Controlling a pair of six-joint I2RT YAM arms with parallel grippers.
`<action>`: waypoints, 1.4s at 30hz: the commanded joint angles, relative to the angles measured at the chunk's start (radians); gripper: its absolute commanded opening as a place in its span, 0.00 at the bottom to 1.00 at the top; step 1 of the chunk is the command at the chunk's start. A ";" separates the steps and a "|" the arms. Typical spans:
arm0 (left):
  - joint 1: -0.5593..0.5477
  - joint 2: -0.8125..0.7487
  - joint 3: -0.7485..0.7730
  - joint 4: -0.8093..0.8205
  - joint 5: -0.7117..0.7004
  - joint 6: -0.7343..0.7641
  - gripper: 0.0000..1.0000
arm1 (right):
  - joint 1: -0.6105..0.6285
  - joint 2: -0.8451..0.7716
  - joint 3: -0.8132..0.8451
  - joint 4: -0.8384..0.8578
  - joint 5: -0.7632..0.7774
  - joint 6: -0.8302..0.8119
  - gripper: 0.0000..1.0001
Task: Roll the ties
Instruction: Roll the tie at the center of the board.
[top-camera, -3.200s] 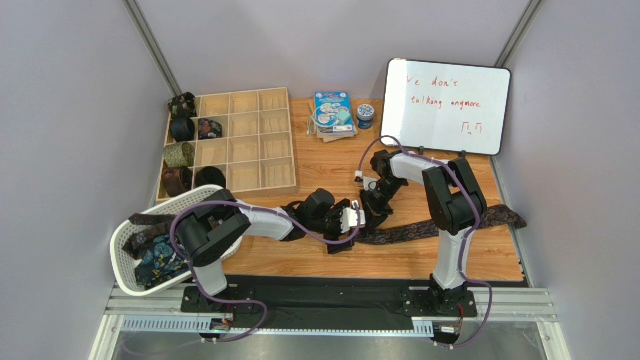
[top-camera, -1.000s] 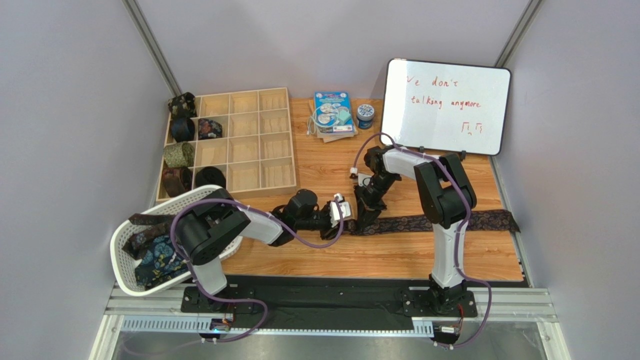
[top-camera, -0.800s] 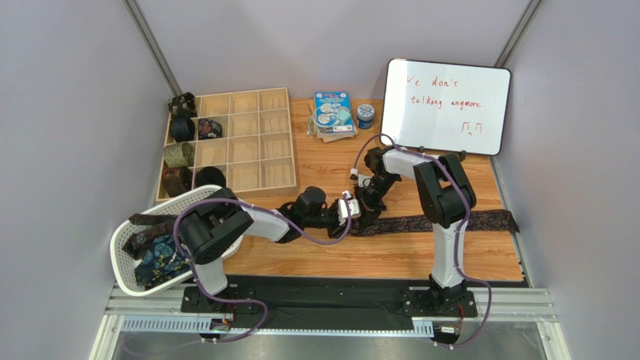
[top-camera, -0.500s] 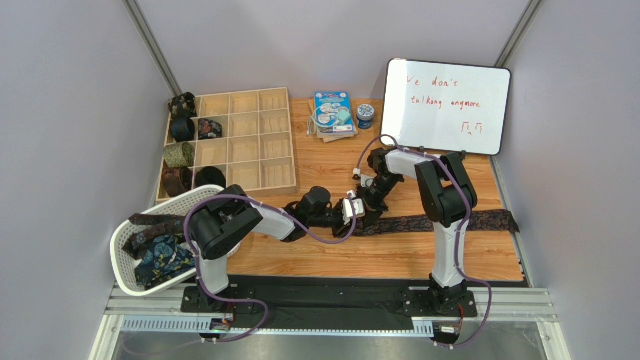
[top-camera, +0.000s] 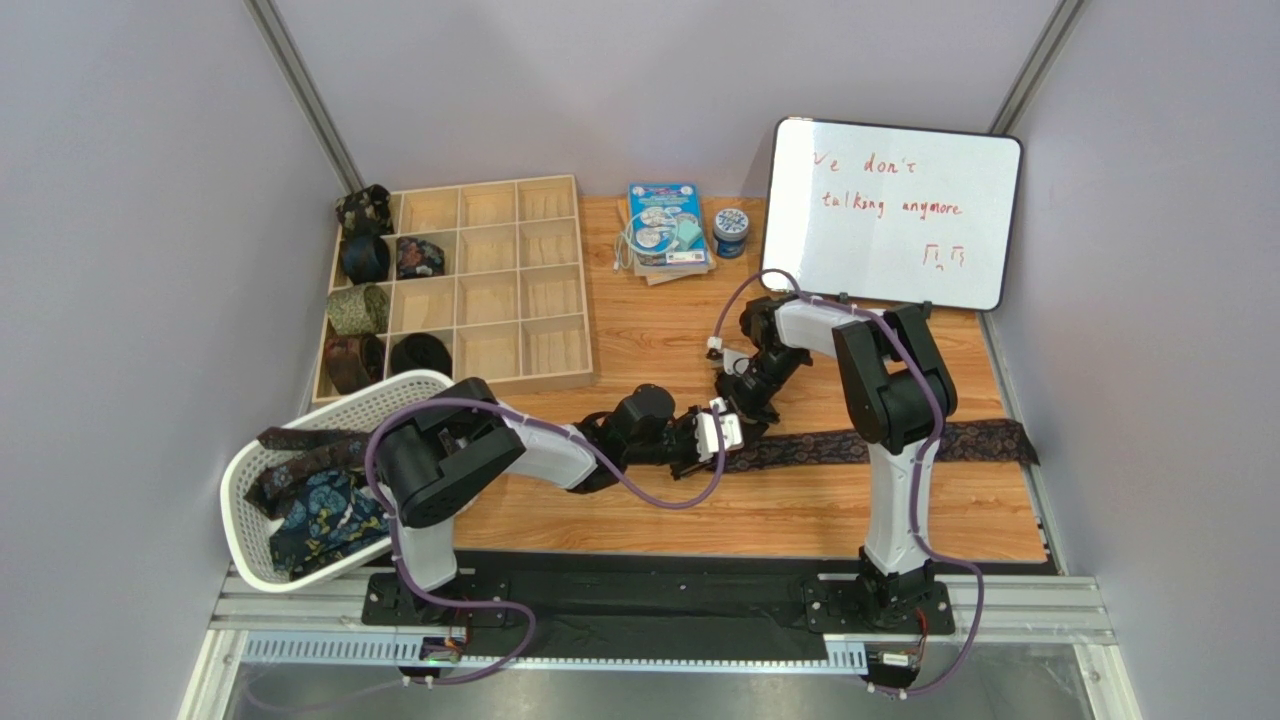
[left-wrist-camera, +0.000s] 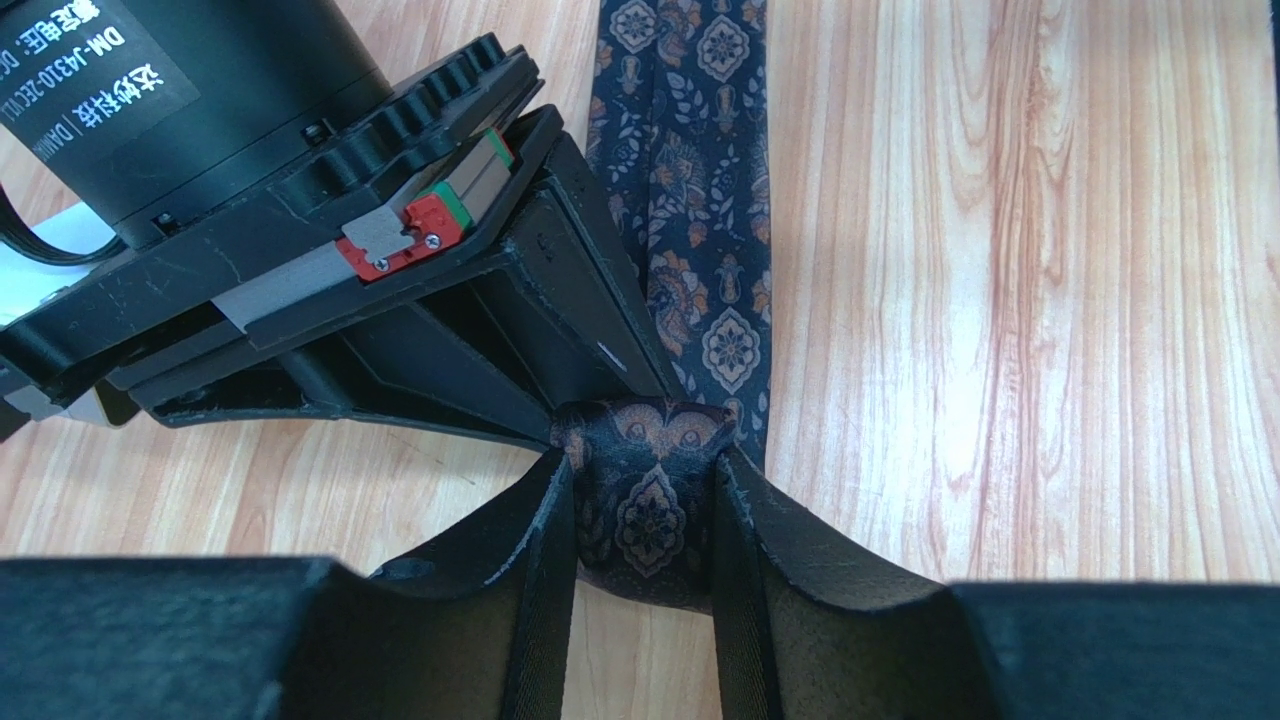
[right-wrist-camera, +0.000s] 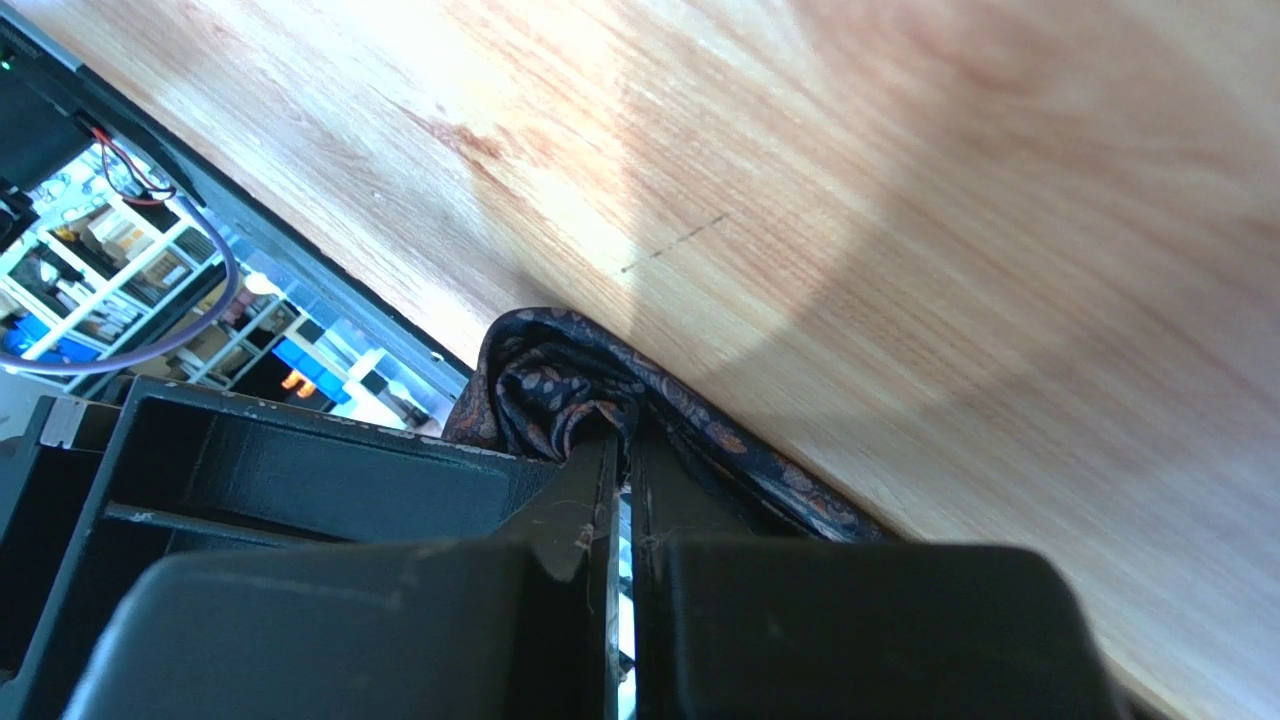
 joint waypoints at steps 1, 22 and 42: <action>-0.015 0.090 -0.030 -0.287 -0.104 0.052 0.32 | 0.025 0.010 -0.028 0.061 0.069 -0.088 0.00; -0.036 0.252 0.062 -0.432 -0.144 0.032 0.22 | -0.030 -0.036 -0.028 0.013 0.043 -0.114 0.02; -0.035 0.306 0.102 -0.505 -0.120 0.043 0.19 | -0.132 -0.124 0.020 -0.036 -0.097 -0.166 0.14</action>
